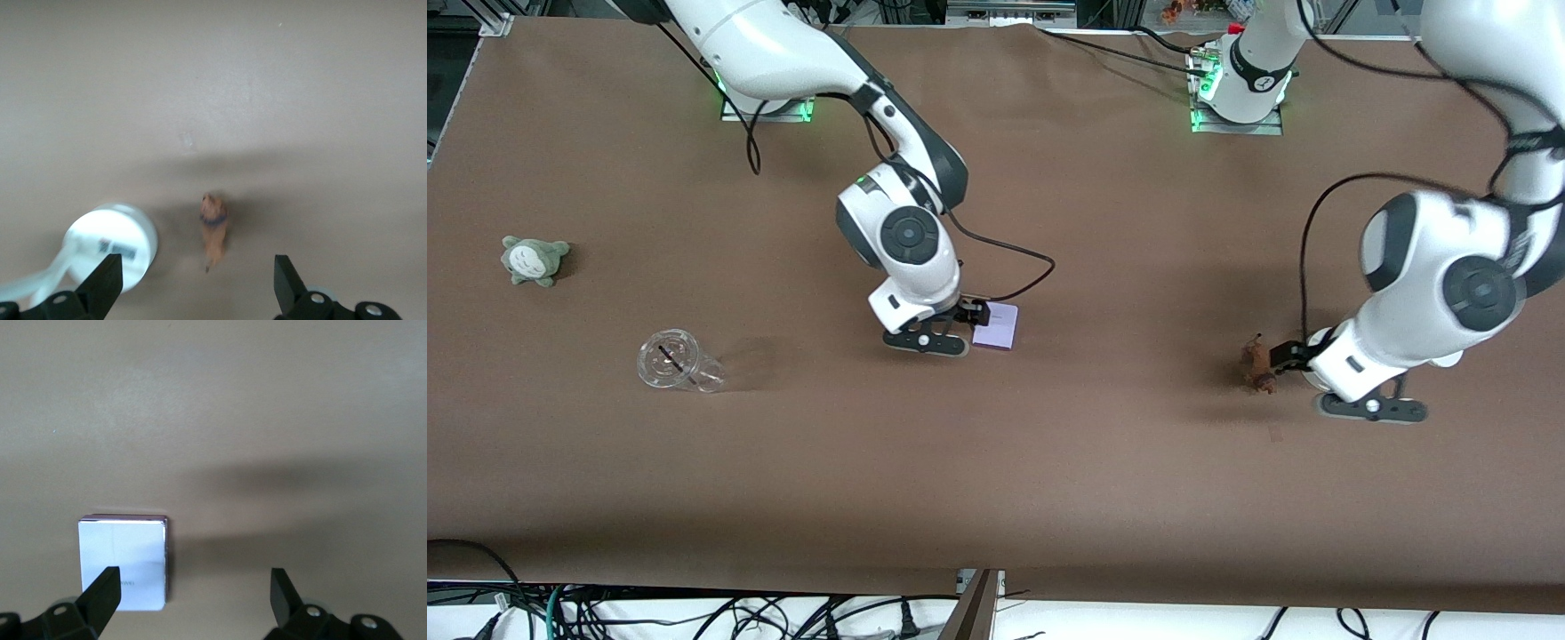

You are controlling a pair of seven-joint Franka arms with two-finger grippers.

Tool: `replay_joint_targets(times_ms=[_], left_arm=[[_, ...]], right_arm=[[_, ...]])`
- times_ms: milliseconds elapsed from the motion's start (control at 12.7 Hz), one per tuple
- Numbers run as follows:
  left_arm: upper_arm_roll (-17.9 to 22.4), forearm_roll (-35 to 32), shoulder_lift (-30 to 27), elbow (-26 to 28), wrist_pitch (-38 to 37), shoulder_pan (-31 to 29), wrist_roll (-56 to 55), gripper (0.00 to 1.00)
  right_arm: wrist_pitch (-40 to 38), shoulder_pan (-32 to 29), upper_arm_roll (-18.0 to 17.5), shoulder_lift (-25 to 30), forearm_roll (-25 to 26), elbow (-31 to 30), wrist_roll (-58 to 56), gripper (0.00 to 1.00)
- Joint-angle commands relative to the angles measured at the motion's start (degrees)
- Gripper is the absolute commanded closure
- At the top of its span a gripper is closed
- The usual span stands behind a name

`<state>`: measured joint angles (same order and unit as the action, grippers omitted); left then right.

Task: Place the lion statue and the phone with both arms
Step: 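Open the left gripper and withdraw while the right gripper grasps the phone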

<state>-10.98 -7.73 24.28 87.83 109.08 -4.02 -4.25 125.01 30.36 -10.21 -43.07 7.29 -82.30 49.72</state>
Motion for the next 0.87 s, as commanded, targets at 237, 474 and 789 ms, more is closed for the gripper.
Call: replay_joint_targets(times_ms=[237,474,789], left_arm=[[-2.21,-0.45,-5.36,-14.01,-21.54,2.42,-0.23,0.00],[4.89,5.24,-15.89,-1.59,-16.48,4.64,-0.50,0.00],[7.81,7.73,-24.97,9.20,-8.70,4.64,0.20,0.00]], right_arm=[[0.76,2.33,0.63,-5.18,1.50,5.92,1.08,0.01],[1.38,2.68,0.63,-7.90,1.76,8.47,-0.58,0.01],[2.26,4.18,0.63,-9.75,1.94,10.76,-1.56,0.01]])
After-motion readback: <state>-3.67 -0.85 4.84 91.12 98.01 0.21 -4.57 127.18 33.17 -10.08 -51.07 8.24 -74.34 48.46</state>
